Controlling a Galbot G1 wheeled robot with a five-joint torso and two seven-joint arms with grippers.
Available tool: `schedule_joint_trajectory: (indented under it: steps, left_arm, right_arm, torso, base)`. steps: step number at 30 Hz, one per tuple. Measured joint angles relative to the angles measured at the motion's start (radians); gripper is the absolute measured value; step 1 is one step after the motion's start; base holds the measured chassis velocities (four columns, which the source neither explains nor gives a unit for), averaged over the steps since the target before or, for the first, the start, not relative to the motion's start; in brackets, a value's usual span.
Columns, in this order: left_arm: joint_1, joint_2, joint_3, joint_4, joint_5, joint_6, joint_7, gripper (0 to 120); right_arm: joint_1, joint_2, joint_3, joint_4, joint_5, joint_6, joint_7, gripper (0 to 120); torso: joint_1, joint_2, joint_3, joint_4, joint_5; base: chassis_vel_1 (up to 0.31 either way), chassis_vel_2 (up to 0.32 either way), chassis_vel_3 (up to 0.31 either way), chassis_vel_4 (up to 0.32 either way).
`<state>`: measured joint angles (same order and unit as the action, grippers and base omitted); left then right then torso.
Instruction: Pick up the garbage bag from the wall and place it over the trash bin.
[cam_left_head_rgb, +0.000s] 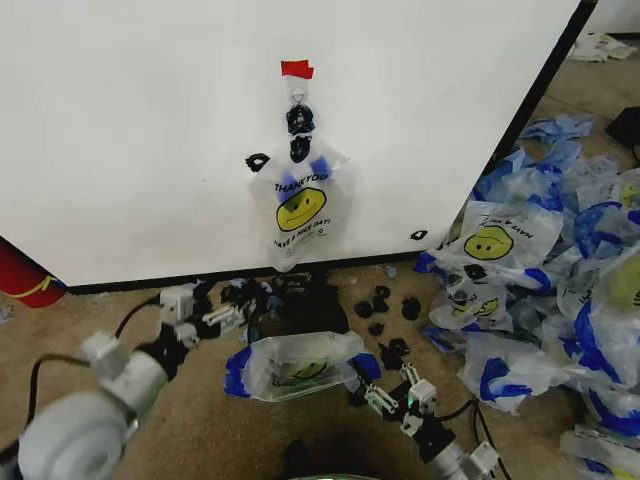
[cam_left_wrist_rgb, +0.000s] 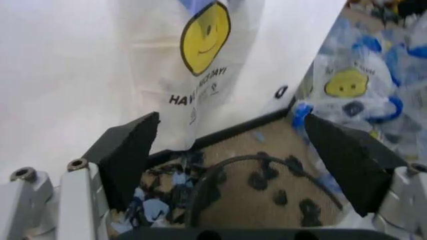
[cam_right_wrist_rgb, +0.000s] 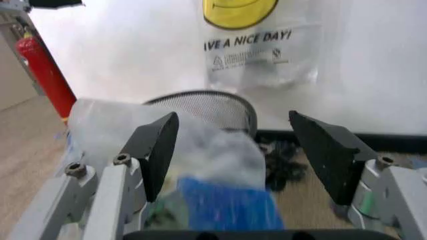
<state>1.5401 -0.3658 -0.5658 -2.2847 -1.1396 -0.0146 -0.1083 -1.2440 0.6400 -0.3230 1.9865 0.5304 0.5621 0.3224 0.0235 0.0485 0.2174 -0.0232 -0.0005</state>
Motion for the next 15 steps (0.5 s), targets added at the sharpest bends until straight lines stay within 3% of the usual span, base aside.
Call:
schedule_joint_trajectory:
  steps: [3,7,12,15]
  left_arm:
    - [-0.010,0.057,0.000,0.016,-0.042,0.003,0.016,82]
    - [-0.020,0.218,0.008,0.075,-0.139,0.017,0.057,81]
    - [-0.021,0.289,0.012,0.148,-0.173,0.024,0.140,81]
    - [-0.036,0.287,0.012,0.173,-0.228,0.032,0.183,74]
  right_arm:
    - [0.020,0.004,-0.004,-0.005,0.013,-0.006,-0.010,64]
    - [0.018,0.012,0.014,-0.023,0.027,-0.007,-0.029,63]
    - [-0.002,0.038,0.034,-0.035,0.021,-0.006,-0.031,63]
    - [-0.005,0.061,0.038,-0.041,0.007,-0.014,-0.018,64]
  torso:
    - [0.000,0.000,0.000,0.0000,-0.0015]
    - [0.000,0.000,0.000,-0.0005,-0.0004]
    - [0.000,0.000,0.000,-0.0004,-0.0006]
    - [0.000,0.000,0.000,-0.0004,-0.0006]
  base:
    - [0.000,0.000,0.000,0.000]
    - [0.000,0.000,0.000,0.000]
    - [0.000,0.000,0.000,0.000]
    - [0.000,0.000,0.000,0.000]
